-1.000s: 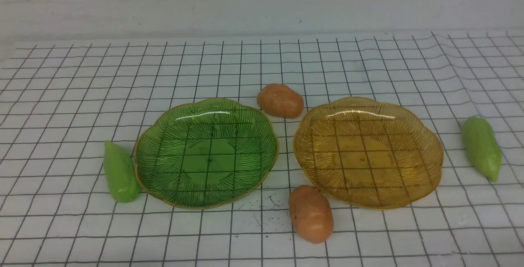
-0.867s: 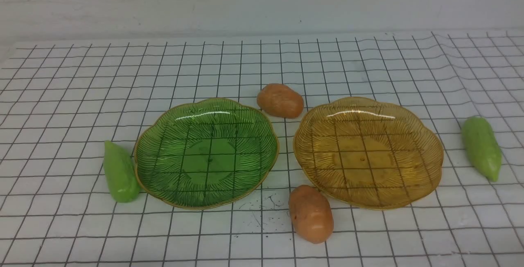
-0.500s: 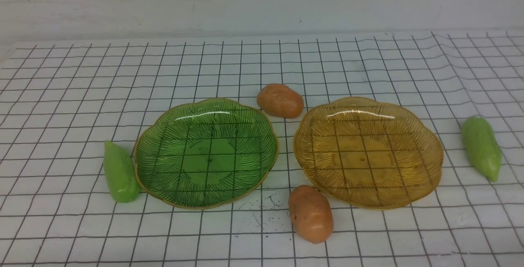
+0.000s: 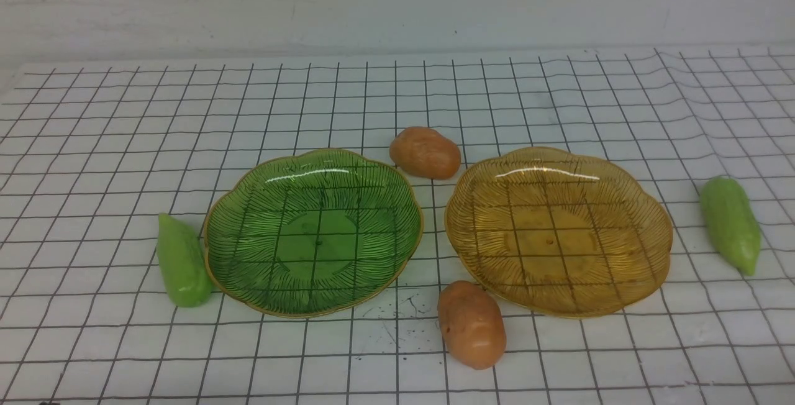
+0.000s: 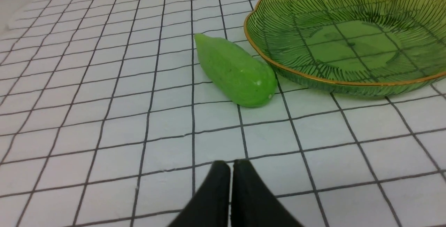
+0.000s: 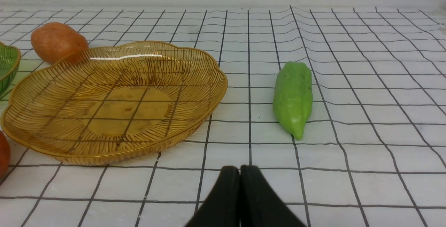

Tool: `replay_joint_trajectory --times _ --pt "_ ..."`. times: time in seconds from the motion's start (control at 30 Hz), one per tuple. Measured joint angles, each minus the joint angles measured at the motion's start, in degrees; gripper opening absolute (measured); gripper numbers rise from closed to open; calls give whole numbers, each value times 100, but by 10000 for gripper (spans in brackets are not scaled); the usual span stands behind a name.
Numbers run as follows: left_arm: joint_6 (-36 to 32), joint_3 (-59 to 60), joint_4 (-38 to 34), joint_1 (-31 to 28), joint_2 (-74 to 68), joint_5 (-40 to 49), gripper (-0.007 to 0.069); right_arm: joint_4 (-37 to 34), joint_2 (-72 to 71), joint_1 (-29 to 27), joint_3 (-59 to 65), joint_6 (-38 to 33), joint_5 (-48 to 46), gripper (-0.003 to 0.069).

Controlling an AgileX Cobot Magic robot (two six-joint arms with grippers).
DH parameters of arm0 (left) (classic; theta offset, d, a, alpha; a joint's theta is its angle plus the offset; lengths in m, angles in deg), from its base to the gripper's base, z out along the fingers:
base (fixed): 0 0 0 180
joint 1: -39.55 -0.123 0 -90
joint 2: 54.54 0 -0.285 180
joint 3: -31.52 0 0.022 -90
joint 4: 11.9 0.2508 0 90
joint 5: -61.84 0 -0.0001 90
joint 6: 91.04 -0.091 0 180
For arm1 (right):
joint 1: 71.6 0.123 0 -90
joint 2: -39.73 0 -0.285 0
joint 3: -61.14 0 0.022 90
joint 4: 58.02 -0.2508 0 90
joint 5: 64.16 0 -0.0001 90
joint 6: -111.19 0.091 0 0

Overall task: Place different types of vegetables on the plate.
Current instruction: 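Put the green cucumber next to the left plate into that plate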

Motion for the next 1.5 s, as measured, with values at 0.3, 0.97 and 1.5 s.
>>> replay_joint_trajectory --times 0.3,0.97,1.5 --pt "868 0 -3291 0 0 -842 -8 0 0 0 0 0 0 -13" --pt "299 -2820 -3631 0 -1691 504 -8 -4187 0 0 44 1864 2630 -13" --pt "275 -5713 -1939 -63 -7608 2521 -8 -4186 5 379 -565 1321 606 -13"
